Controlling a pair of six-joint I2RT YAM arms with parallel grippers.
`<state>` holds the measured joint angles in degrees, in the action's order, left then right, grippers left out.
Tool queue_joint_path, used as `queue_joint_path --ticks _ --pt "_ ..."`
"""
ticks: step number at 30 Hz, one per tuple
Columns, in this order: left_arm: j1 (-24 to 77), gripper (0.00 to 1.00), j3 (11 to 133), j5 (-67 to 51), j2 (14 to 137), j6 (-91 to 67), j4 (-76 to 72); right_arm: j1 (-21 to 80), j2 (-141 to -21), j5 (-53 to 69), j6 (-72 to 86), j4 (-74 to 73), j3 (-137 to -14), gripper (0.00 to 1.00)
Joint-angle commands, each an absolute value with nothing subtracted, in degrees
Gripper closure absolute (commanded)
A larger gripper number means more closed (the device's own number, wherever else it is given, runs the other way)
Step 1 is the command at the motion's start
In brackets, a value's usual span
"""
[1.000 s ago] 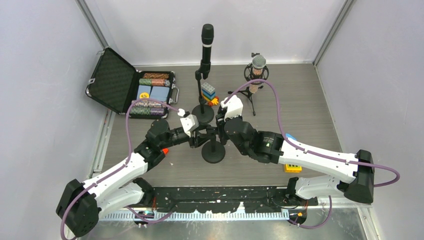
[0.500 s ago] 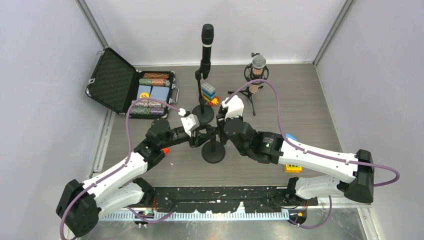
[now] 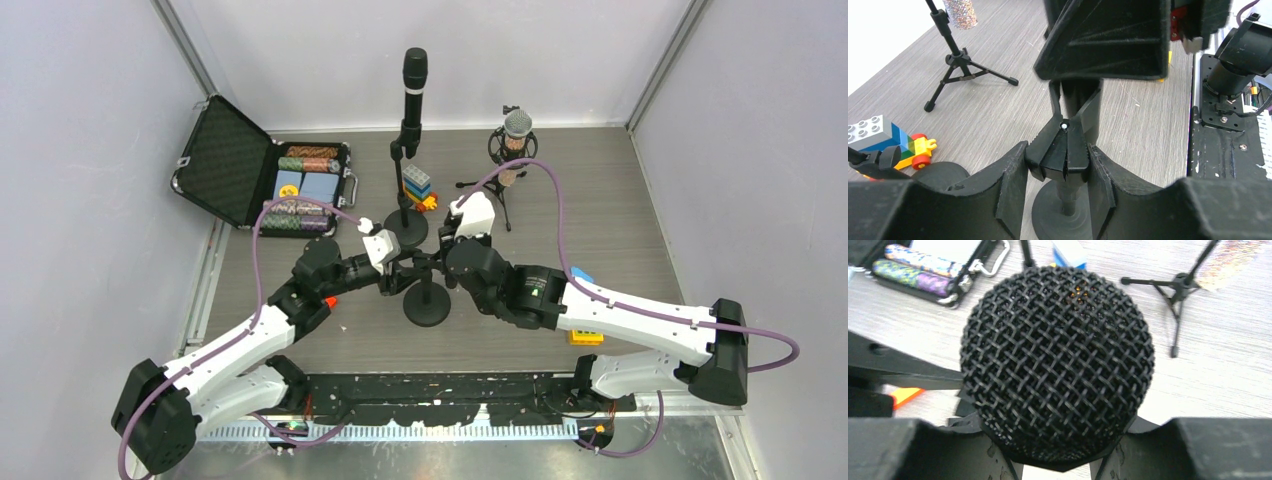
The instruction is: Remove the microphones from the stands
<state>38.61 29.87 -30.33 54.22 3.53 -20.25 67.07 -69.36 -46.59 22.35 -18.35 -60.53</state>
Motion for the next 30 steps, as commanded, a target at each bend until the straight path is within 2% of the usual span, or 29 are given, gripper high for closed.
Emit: queue_joint_path --ticks 1,7,10,12,16,20,23,30 --pt "38.8 1.0 30.9 -31.4 54.4 5.0 -16.3 64.9 -68.7 -59.0 24.9 -26.3 -60.4 0.83" --pt "38.8 0.98 30.8 -31.2 55.3 4.5 -17.2 62.2 -63.6 -50.6 31.1 -25.2 -54.4 0.83" --pt "38.8 0.75 30.9 -30.2 55.3 3.7 -17.2 60.0 -61.0 -46.1 34.1 -25.2 -51.3 0.83" --pt "38.8 0.56 30.9 -29.2 55.0 3.2 -17.3 58.2 -59.8 -43.5 36.0 -25.8 -49.8 0.83" --pt "38.8 0.36 30.7 -28.6 54.0 1.8 -18.2 55.1 -57.9 -38.0 37.8 -26.3 -47.6 0.83" --pt "38.8 0.22 29.7 -26.4 53.3 0.8 -20.7 51.3 -59.1 -29.3 36.9 -28.1 -47.6 0.83" --pt "38.8 0.02 28.6 -24.6 52.8 0.3 -22.6 49.9 -63.2 -22.1 35.6 -31.6 -49.4 0.83" --pt "38.8 0.0 27.6 -20.4 49.5 -1.1 -24.3 46.2 -72.4 -10.0 35.4 -35.7 -51.4 0.83"
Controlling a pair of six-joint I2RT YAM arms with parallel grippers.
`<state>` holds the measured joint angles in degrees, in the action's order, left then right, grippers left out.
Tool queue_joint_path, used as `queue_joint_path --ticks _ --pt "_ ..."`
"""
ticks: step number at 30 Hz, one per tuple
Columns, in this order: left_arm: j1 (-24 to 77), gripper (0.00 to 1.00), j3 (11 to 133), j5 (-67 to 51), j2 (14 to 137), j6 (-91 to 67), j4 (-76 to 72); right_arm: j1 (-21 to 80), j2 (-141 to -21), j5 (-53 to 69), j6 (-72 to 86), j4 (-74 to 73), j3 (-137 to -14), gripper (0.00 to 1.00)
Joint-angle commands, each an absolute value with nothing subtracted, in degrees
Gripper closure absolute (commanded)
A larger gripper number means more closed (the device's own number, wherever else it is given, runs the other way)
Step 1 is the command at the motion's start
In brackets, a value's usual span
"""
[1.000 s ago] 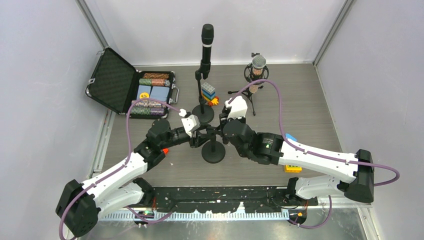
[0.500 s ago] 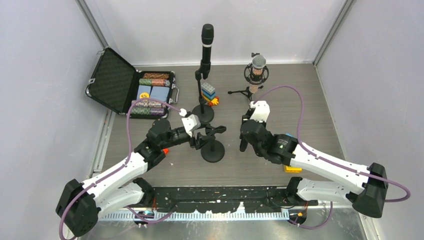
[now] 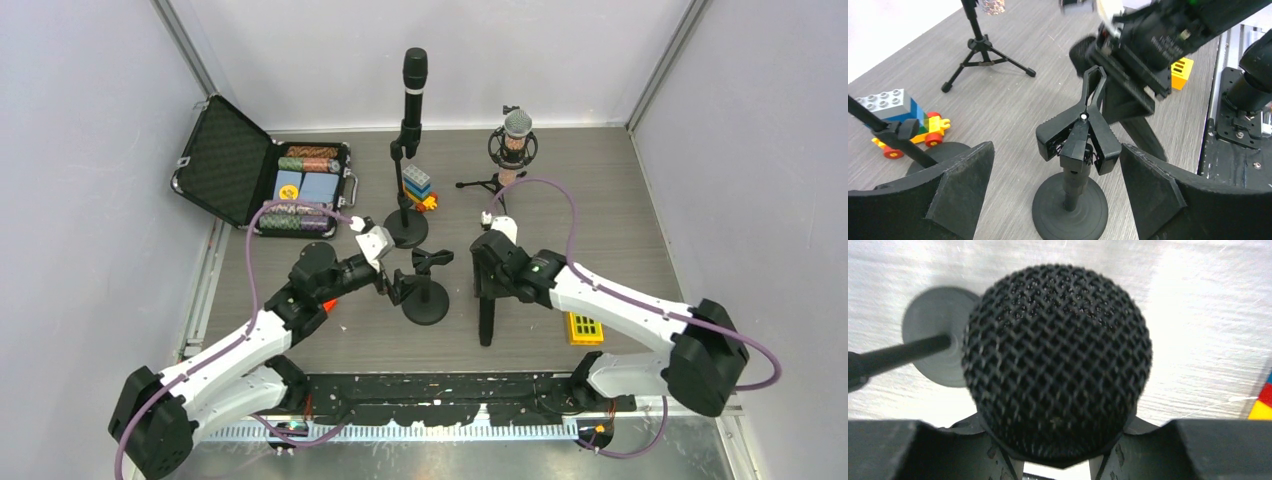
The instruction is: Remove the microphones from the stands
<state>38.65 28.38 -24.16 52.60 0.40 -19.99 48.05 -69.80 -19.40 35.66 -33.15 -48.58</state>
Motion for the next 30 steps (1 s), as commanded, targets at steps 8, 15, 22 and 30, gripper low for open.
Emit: queue_joint_path --ticks 8,15,22,30 --pt "38.8 0.0 24.7 -11.5 44.5 1.0 -24.3 41.3 -79.2 -11.4 35.1 -38.7 -51.0 0.81" --pt "38.8 0.0 22.7 -7.9 41.8 1.8 -25.5 40.5 -81.8 -12.7 37.7 -33.8 -47.3 0.71" --pt "38.8 0.0 22.4 -7.8 41.1 1.8 -25.6 40.5 -82.7 -24.5 43.7 -32.8 -45.2 0.67" --pt "38.8 0.0 23.9 -10.1 41.3 1.5 -22.6 40.4 -79.8 -32.1 45.5 -35.4 -43.6 0.5"
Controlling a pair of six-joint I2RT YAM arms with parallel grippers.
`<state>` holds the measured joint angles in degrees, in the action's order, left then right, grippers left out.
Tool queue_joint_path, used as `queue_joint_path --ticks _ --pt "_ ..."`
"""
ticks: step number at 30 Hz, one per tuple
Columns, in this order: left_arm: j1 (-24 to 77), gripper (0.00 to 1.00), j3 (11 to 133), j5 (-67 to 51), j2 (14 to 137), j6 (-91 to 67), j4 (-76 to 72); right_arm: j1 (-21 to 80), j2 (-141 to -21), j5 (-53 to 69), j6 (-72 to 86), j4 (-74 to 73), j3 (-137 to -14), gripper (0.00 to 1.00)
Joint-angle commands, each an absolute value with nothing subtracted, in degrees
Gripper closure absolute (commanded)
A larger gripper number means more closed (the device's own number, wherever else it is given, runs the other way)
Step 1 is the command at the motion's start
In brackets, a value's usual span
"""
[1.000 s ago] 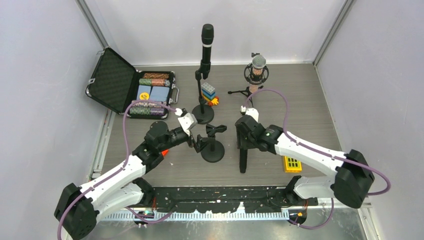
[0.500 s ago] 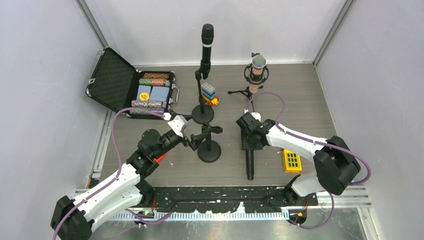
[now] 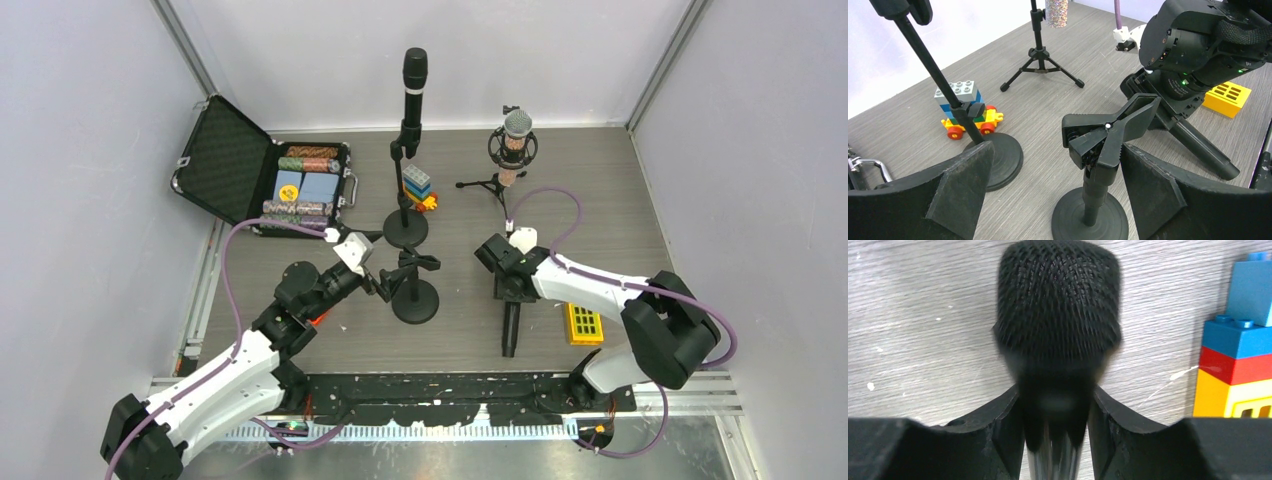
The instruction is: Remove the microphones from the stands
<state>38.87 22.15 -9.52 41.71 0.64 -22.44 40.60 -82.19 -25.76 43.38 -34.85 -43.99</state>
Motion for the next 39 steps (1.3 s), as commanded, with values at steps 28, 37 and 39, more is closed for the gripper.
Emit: queue_joint_path --ticks 28,37,39 --pt "38.8 0.0 31.6 -17.4 30.7 0.4 -9.6 40.7 -69.9 -13.4 51.0 -29.7 -40.8 0.4" --pt "38.8 0.0 31.3 -16.6 31.3 0.3 -10.0 40.7 -63.3 -26.1 56.3 -39.9 -35.2 0.36" --pt "38.8 0.0 31.3 -16.3 31.5 0.3 -9.8 40.7 -61.7 -29.0 57.9 -42.3 -34.7 0.34"
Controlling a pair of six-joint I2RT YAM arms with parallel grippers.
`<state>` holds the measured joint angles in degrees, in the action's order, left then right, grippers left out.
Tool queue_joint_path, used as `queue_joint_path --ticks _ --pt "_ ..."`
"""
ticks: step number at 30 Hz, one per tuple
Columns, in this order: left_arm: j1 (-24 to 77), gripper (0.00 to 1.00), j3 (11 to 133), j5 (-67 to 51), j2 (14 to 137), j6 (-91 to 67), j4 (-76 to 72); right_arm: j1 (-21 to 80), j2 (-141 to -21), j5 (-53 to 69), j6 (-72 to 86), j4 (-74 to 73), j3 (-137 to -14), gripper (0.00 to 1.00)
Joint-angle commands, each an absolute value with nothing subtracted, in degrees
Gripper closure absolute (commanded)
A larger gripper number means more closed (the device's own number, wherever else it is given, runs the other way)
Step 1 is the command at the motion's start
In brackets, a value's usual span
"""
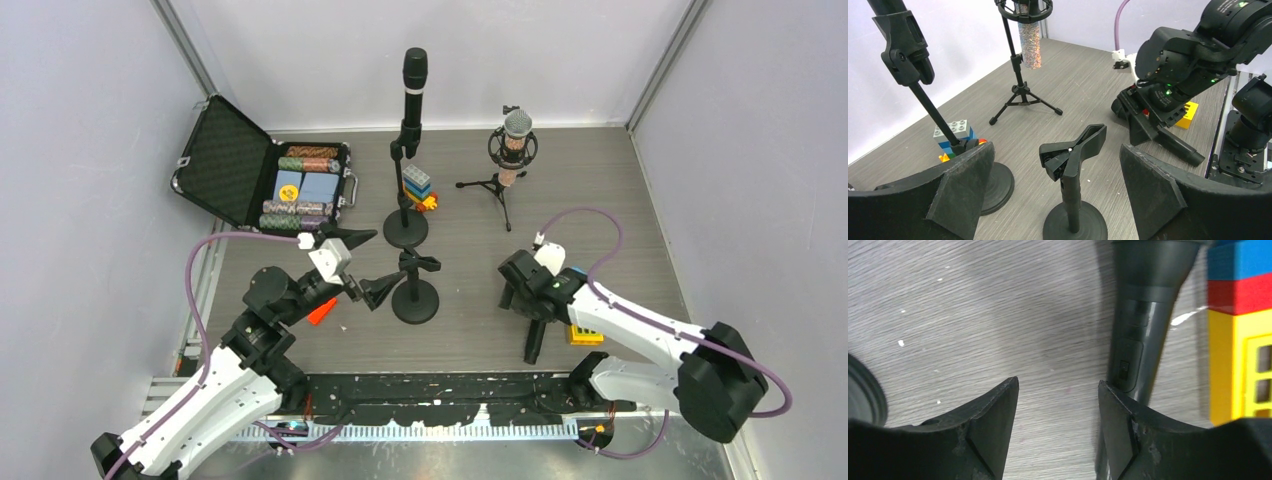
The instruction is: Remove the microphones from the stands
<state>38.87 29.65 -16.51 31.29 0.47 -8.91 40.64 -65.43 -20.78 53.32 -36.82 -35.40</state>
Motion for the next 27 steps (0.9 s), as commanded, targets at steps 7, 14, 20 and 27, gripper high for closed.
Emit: queue_joint_path --ticks 7,14,20,27 --pt "38.8 0.0 30.4 -14.3 30.1 0.3 -11.7 40.6 -58.7 -14.7 52.4 -29.2 -33.0 0.32" --pt "38.8 0.0 28.8 -11.2 26.1 -2.0 -13.5 43.8 -71.0 -1.0 60.3 -11.3 -34.5 0.33" --pt "38.8 0.0 29.2 -9.9 23.7 -1.9 -11.4 50.2 -82.4 -1.7 67.7 -3.5 -37.5 0.34" --pt "38.8 0.0 32.3 -11.4 25.8 -1.8 -6.4 52.5 -92.1 -2.0 76.3 9.5 -37.8 0.34"
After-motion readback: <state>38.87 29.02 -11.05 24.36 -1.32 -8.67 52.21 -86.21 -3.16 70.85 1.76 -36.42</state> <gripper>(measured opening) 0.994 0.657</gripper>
